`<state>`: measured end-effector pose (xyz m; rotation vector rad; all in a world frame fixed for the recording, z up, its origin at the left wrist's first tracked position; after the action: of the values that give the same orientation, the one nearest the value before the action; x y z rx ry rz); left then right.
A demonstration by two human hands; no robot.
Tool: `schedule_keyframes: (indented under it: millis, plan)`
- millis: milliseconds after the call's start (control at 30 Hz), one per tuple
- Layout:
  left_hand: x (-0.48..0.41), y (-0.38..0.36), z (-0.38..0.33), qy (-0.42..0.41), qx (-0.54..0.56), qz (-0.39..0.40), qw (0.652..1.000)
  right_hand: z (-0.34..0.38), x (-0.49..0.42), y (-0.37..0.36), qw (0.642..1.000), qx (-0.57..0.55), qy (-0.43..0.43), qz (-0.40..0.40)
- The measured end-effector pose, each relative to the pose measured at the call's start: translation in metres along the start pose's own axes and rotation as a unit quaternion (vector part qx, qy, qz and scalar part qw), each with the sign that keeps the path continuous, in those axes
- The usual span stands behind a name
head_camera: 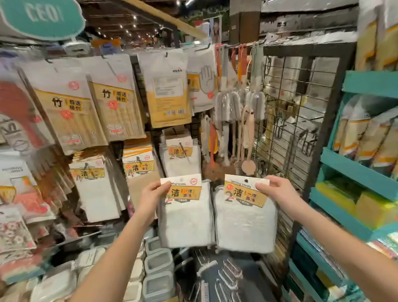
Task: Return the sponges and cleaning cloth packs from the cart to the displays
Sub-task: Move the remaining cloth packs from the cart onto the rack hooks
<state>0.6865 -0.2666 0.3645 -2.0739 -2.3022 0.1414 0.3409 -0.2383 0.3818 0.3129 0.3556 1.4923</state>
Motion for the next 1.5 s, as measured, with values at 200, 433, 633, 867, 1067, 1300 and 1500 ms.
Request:
schedule_keyframes:
  millis: [200, 433, 633, 867, 1067, 1300, 1500]
  plan:
    - [-0.062, -0.012, 0.005, 0.003, 0.016, -0.012, 1.0, -0.006, -0.054, -0.001, 1.0, -0.002, 0.004, 0.015]
    - [-0.135, -0.035, 0.009, -0.012, 0.021, -0.056, 0.998, -0.015, -0.118, 0.002, 0.998, 0.011, 0.018, 0.057]
    - [-0.177, -0.031, 0.032, 0.029, 0.045, -0.113, 0.992, -0.022, -0.161, -0.003, 0.997, -0.006, 0.027, 0.075]
    - [-0.212, -0.032, 0.052, 0.018, -0.02, -0.164, 0.986, -0.034, -0.183, -0.018, 0.995, -0.039, 0.016, 0.096]
    - [-0.244, -0.03, 0.041, 0.004, -0.187, -0.245, 0.951, -0.037, -0.203, -0.023, 0.995, -0.035, 0.015, 0.088]
    - [-0.28, -0.023, 0.022, 0.055, -0.286, -0.231, 0.928, -0.012, -0.219, -0.055, 0.993, -0.035, 0.017, 0.114]
    - [-0.26, -0.021, -0.01, -0.105, -0.317, -0.204, 0.92, 0.016, -0.235, -0.107, 0.988, -0.042, 0.034, 0.146]
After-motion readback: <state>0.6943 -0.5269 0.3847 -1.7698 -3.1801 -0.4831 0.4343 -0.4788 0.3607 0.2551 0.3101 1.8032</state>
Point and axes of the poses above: each hand's wrist, its own x-axis away from the middle knuckle, its own y-axis out of the back of the hand, z = x × y, the point moved 5 cm from there along -x, towards the middle knuckle, and after that the axes turned 7 degrees about x, right-handed, at the moved point
